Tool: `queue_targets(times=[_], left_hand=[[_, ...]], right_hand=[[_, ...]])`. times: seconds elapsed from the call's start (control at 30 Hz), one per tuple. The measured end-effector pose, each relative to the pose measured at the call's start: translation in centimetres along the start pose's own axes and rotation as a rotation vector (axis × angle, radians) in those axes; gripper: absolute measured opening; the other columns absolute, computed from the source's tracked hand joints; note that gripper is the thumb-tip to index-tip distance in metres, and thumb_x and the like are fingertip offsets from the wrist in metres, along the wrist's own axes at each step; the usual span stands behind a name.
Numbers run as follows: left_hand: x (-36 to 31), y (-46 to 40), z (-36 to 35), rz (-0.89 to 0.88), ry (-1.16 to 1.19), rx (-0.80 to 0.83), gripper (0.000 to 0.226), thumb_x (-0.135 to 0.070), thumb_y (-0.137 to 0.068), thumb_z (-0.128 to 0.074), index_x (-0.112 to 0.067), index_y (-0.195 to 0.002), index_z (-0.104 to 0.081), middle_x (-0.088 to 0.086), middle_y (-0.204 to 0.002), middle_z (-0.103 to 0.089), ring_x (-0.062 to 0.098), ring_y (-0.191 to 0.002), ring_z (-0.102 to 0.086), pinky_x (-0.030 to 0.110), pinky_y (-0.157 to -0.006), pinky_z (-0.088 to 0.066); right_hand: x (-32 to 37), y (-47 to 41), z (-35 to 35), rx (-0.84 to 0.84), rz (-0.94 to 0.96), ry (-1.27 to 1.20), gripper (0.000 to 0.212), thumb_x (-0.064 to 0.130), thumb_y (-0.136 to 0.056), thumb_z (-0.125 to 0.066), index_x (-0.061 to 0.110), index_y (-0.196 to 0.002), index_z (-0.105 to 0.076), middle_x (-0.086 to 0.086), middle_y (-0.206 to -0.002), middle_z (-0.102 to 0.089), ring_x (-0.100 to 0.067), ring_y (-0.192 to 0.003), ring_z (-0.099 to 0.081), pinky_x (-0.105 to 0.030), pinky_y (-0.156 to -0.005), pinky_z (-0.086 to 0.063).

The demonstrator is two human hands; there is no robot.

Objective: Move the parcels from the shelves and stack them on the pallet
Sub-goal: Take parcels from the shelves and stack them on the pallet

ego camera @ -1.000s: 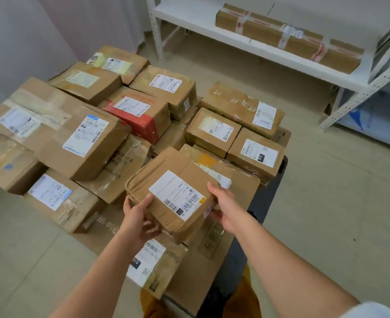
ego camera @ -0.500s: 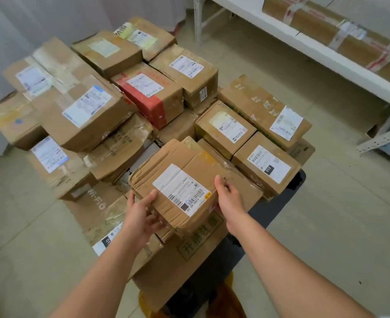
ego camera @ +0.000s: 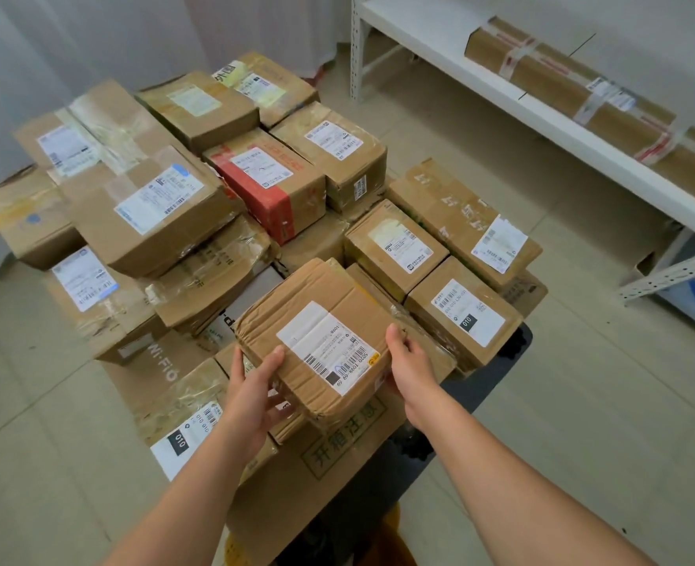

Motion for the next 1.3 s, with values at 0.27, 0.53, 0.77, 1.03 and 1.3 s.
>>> queue_targets(times=[0.27,0.53,0.77,1.03,1.3], left_hand=[[0.8,-0.7,0.3,0.051,0.025,-0.080,0.082,-0.032,-0.086,-0.072,-0.030,-0.152,-0.023,0.012,-0.129,-0.055,0.034,-0.111,-0.060,0.055,-0.085,-0.055],[-0.1,-0.1,1.3,-0.007,0.013,-0.093,0.081,-0.032,-0.089,-0.068,-0.045,-0.152,-0.018,0.010,-0.136,-0.052,0.034,-0.109,-0.060,0.057,-0.085,-0.054],[0.9,1.3,2.2,0.015,-0.005,-0.146,0.087,-0.036,-0.085,-0.072,-0.034,-0.154,-0.019,0.011,-0.132,-0.056,0.032,-0.111,-0.059,0.052,-0.087,-0.054],[2.0,3.4,-1.4,0.054,-0.097,-0.022,0.091,-0.036,-0.079,-0.075,-0.031,-0.153,-0.022,0.013,-0.140,-0.050,0.035,-0.116,-0.055,0.050,-0.079,-0.056],[3.7,7.0,-2.6,0.053,-0.338,0.140,0.101,-0.039,-0.065,-0.082,-0.032,-0.150,-0.028,0.004,-0.119,-0.063,0.030,-0.106,-0.063,0.059,-0.094,-0.050]], right_hand=[[-0.5,-1.1,-0.3,-0.008,-0.011,0.032,0.056,0.056,-0.099,-0.038,0.021,-0.142,-0.043,-0.003,-0.125,-0.062,-0.020,-0.114,-0.060,-0.040,-0.101,-0.049],[-1.5,-1.3,-0.6,0.001,-0.040,0.013,0.056,0.055,-0.099,-0.037,0.018,-0.142,-0.043,-0.005,-0.129,-0.061,-0.023,-0.118,-0.058,-0.045,-0.105,-0.047],[-1.9,0.1,-1.1,0.049,-0.064,-0.013,0.054,0.051,-0.102,-0.035,0.017,-0.143,-0.041,-0.006,-0.126,-0.061,-0.023,-0.116,-0.058,-0.044,-0.105,-0.046],[-1.8,2.1,2.9,-0.021,-0.018,-0.068,0.053,0.052,-0.101,-0.034,0.019,-0.142,-0.042,-0.006,-0.125,-0.062,-0.022,-0.115,-0.060,-0.039,-0.101,-0.049],[-2.9,6.1,4.0,-0.072,0.010,-0.138,0.048,0.053,-0.101,-0.035,0.024,-0.139,-0.042,-0.005,-0.119,-0.064,-0.021,-0.108,-0.063,-0.041,-0.099,-0.051]])
Point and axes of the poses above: each hand's wrist, its own y-axis away from the middle knuckle, its own z-axis out of the back of the hand, x = y × z, the point moved 10 cm from there along -y, towards the middle knuckle
